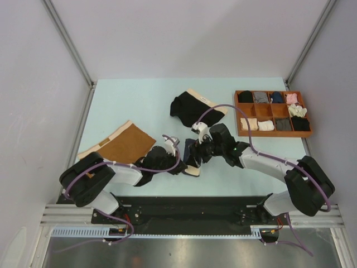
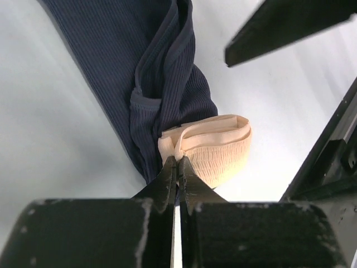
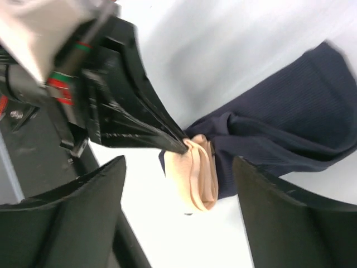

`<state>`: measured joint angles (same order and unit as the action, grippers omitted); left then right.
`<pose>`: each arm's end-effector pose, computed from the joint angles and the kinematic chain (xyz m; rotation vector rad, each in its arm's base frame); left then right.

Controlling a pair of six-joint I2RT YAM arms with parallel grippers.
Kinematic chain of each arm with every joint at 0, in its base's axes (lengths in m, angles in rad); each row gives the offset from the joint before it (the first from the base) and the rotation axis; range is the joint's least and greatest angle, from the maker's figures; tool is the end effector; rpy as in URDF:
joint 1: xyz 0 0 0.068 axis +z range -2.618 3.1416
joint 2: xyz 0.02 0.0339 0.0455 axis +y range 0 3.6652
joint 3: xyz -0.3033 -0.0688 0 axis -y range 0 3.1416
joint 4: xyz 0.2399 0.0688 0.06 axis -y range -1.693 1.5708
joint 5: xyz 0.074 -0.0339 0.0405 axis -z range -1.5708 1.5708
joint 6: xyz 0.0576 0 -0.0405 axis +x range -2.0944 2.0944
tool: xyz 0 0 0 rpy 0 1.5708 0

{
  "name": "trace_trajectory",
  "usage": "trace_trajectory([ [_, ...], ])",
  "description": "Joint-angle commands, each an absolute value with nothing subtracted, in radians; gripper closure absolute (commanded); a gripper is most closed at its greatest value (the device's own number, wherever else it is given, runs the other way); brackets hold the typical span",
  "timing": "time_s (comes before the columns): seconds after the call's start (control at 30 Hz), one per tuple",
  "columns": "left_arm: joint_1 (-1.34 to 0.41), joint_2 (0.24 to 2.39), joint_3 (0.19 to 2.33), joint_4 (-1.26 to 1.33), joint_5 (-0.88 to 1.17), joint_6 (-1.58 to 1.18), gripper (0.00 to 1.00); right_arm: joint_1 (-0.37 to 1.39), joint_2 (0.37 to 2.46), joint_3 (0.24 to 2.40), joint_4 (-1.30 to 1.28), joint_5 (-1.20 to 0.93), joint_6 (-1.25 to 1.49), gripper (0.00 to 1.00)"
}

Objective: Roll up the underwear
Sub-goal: Roll the underwear to the center of the board.

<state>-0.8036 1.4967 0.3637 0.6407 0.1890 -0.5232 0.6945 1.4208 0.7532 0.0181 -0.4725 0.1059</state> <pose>0.1787 -0.2009 0.1624 0.4329 2.1705 -0.9793 0.2137 0.2121 0.2362 -0.9273 2.1150 0.9518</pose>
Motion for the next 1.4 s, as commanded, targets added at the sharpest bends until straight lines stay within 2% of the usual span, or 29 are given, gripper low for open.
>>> trace_trajectory([
  [0.0,-0.802,1.545,0.417,0.523,0.150,-0.580,1.00,0.768,1.384,0.733,0.009,-0.290,0.084,0.25],
  [0.1,-0.798,1.542,0.417,0.502,0.127,-0.615,1.00,0.819,1.376,0.710,0.026,-0.256,0.107,0.32],
  [0.2,-0.795,1.523,0.407,0.491,0.107,-0.650,1.00,0.828,1.399,0.698,0.040,-0.236,0.130,0.44],
  [0.5,-0.795,1.474,0.390,0.465,0.077,-0.678,1.00,0.822,1.514,0.693,0.084,-0.247,0.150,0.49],
  [0.7,-0.795,1.405,0.397,0.395,0.035,-0.673,1.00,0.827,1.571,0.692,0.089,-0.183,0.164,0.62],
  [0.77,-0.795,1.379,0.400,0.365,0.020,-0.670,0.93,0.828,1.577,0.689,0.094,-0.160,0.166,0.65],
  [0.83,-0.795,1.341,0.396,0.344,0.015,-0.664,0.79,0.825,1.588,0.689,0.097,-0.152,0.163,0.66],
  [0.87,-0.795,1.333,0.394,0.338,0.011,-0.663,0.68,0.824,1.592,0.689,0.095,-0.153,0.163,0.66],
  [0.97,-0.795,1.333,0.387,0.357,0.018,-0.655,0.52,0.822,1.608,0.692,0.100,-0.158,0.158,0.66],
  [1.13,-0.796,1.400,0.387,0.457,0.101,-0.644,0.48,0.815,1.618,0.695,0.103,-0.163,0.160,0.67],
  [1.37,-0.795,1.512,0.374,0.578,0.144,-0.641,0.51,0.801,1.621,0.690,0.107,-0.175,0.160,0.66],
])
